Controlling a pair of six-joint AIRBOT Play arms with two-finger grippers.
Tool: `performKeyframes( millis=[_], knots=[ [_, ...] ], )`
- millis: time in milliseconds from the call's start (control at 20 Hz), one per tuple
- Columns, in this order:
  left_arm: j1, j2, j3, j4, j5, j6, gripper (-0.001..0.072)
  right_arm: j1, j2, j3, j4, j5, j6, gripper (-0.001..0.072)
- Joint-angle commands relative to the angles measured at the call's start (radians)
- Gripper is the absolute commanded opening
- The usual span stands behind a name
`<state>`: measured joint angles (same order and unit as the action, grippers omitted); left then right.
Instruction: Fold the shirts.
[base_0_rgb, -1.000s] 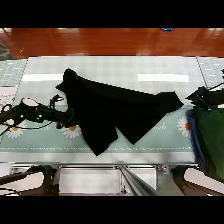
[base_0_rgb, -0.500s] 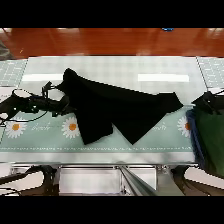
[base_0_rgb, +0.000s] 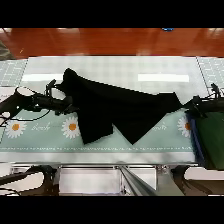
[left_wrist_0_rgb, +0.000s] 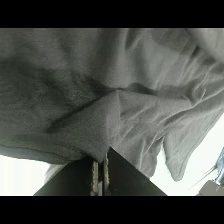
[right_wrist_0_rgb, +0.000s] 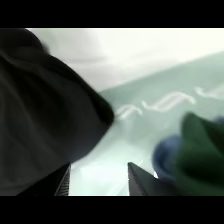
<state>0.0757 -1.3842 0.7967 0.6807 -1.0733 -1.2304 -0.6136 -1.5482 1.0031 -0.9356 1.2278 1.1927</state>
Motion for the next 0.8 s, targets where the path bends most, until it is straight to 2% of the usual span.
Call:
performKeyframes(
  millis=[0, 100, 250, 300, 350, 550, 750],
  knots=[
    [-0.010, 0.000, 0.001, 0.000, 0.005, 0.014, 0.0021, 0.042, -0.030, 0.002, 0.014, -0.094, 0.005, 0.0404],
    [-0.010, -0.001, 0.001, 0.000, 0.007, 0.014, 0.0021, 0.068, -0.047, 0.002, 0.016, -0.138, 0.045, 0.0404],
    [-0.010, 0.000, 0.001, 0.000, 0.007, 0.014, 0.0021, 0.114, -0.084, 0.002, 0.054, -0.167, 0.043, 0.0391],
    [-0.010, 0.000, 0.001, 0.000, 0.007, 0.014, 0.0021, 0.127, -0.086, 0.002, 0.060, -0.179, 0.043, 0.0266],
    [-0.009, 0.000, 0.002, 0.000, 0.007, 0.014, 0.0021, 0.134, -0.082, 0.002, 0.072, -0.180, 0.038, 0.0038],
    [0.039, 0.002, 0.060, 0.000, -0.069, 0.015, 0.0021, 0.132, -0.002, 0.087, 0.045, -0.068, 0.021, 0.0024],
    [0.112, 0.066, 0.291, -0.002, -0.178, 0.014, 0.0020, 0.134, 0.165, 0.278, 0.046, 0.028, 0.056, 0.0023]
  ],
)
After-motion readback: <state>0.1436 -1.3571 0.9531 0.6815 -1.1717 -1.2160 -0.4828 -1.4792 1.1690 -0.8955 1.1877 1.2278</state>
